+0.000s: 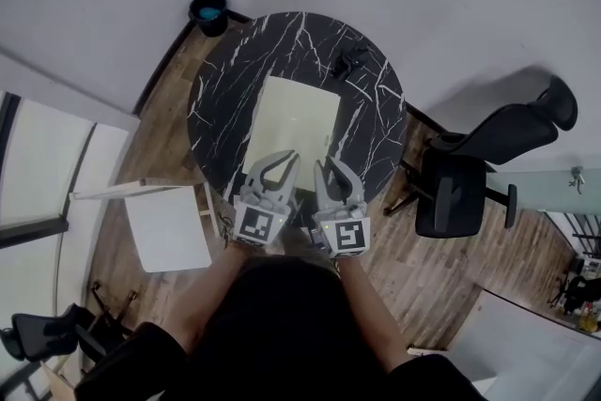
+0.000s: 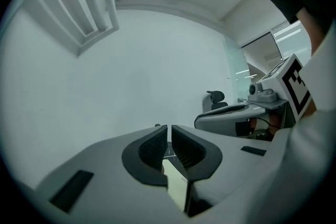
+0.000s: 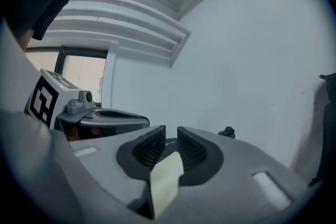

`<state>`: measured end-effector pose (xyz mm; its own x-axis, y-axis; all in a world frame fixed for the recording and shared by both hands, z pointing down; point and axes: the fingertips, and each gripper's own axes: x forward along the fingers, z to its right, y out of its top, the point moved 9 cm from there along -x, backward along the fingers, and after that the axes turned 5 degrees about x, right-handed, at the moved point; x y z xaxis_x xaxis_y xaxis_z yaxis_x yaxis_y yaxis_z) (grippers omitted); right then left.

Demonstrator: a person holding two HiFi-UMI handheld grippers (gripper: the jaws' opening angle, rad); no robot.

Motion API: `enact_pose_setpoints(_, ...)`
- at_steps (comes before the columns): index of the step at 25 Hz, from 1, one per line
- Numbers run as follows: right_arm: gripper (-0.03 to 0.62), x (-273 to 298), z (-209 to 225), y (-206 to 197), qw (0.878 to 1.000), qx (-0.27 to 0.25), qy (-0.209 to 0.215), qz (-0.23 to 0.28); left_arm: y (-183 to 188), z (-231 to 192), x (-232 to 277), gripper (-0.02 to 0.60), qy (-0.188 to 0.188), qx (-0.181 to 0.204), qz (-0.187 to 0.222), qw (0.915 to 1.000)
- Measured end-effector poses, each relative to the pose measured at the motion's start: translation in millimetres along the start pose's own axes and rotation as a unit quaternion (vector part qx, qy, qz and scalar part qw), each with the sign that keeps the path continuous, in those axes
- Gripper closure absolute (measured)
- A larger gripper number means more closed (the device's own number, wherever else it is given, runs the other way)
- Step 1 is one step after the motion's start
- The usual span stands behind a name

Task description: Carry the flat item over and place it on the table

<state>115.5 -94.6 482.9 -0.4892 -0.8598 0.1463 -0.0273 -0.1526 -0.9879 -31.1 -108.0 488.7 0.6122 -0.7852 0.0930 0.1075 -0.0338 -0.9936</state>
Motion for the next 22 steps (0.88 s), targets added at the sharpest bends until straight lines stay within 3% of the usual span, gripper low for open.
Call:
enact_pose_setpoints(7, 0.544, -10, -4, 33, 0.999, -0.017, -0.003, 0.032, 33, 8, -5, 0.557, -0.007, 0.026, 0.048, 0.9985)
enact_pose_setpoints(12, 0.56, -14, -15, 51, 0.998, -0.026, -0.005, 0.06, 60, 10, -13, 0.575, -0.004, 0.072, 0.078, 0.9943)
enact_pose_setpoints(22, 0.594, -24, -38, 81, 0.991, -0.08, -0.022, 0.104, 88, 3, -25, 0.577, -0.003, 0.092, 0.095, 0.9912)
